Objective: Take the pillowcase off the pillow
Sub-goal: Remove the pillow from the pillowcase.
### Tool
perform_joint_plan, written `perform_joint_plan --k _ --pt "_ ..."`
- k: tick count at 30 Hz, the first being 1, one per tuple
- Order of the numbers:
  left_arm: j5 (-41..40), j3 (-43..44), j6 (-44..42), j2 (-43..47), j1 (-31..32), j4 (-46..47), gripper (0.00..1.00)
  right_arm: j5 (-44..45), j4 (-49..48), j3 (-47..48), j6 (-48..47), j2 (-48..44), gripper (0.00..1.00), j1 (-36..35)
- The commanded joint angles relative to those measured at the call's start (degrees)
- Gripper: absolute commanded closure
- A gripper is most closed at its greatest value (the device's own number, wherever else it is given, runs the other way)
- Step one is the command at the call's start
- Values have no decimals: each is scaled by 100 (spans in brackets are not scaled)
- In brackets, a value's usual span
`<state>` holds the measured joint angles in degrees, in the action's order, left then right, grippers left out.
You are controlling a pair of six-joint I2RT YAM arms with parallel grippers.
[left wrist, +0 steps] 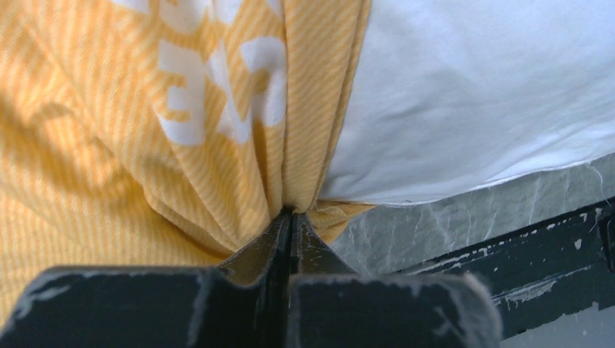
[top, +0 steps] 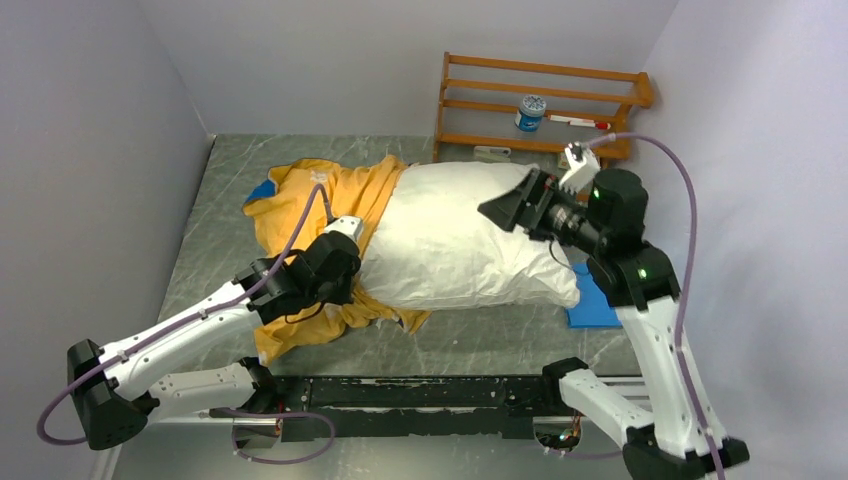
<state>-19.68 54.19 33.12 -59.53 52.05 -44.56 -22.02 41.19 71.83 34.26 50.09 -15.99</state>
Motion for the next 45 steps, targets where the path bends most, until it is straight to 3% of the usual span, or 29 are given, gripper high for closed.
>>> perform_joint_plan --k 1,6,9,11,12,14,17,20,22,25,29,31,33,34,36,38,42,45 --pt "411 -131 -247 159 -45 236 95 147 -363 347 29 1164 9 -39" --pt "237 -98 -239 690 -42 83 81 788 -110 1379 -242 3017 10 -425" --pt "-46 46 -285 914 -37 -117 77 1940 -214 1744 -506 3921 11 -973" --pt "-342 251 -311 982 -38 -263 62 2540 -285 1549 -540 4378 18 -1237" --pt "-467 401 -338 994 -42 -322 53 2631 -266 1355 -492 4618 27 -1363" --pt "-687 734 -473 985 -38 -313 39 2653 -407 555 -340 4720 38 -1632" --pt "-1318 1244 -693 735 -38 -249 21 2808 -1202 -1348 307 4305 46 -2123" --pt "-1719 1741 -1237 43 -94 65 5 2312 -2260 -3055 1051 3708 53 -2436" --pt "-1280 2156 -1652 -534 -442 457 3 2041 -2693 -4008 1484 3401 53 -2582" --pt "336 2608 -2028 -1509 -1357 927 3 1785 -2996 -4613 1673 3105 53 -2632" --pt "2247 2845 -2483 -2717 -2061 1632 3 1877 -2843 -4563 1487 2946 53 -2627" --pt "3251 3079 -2784 -3423 -2260 1713 9 2016 -2628 -4257 1314 2996 53 -2629" --pt "3590 3492 -2794 -4057 -2442 1422 19 2116 -2411 -3919 1126 3117 52 -2624" --pt "3773 3587 -2807 -4275 -2535 1365 33 2172 -2323 -3778 1067 3161 52 -2628" --pt "3287 3677 -2432 -4451 -2750 1110 69 2190 -2192 -3650 1067 3204 53 -2626" --pt "2656 3449 -2251 -4251 -2990 1045 93 2332 -2142 -3681 1137 3139 54 -2622" --pt "1632 2493 -1896 -3192 -3830 1257 95 2390 -2240 -4023 1355 2923 61 -2608" --pt "1738 2122 -1863 -2619 -4481 1300 95 2246 -2351 -4227 1429 2882 64 -2588"
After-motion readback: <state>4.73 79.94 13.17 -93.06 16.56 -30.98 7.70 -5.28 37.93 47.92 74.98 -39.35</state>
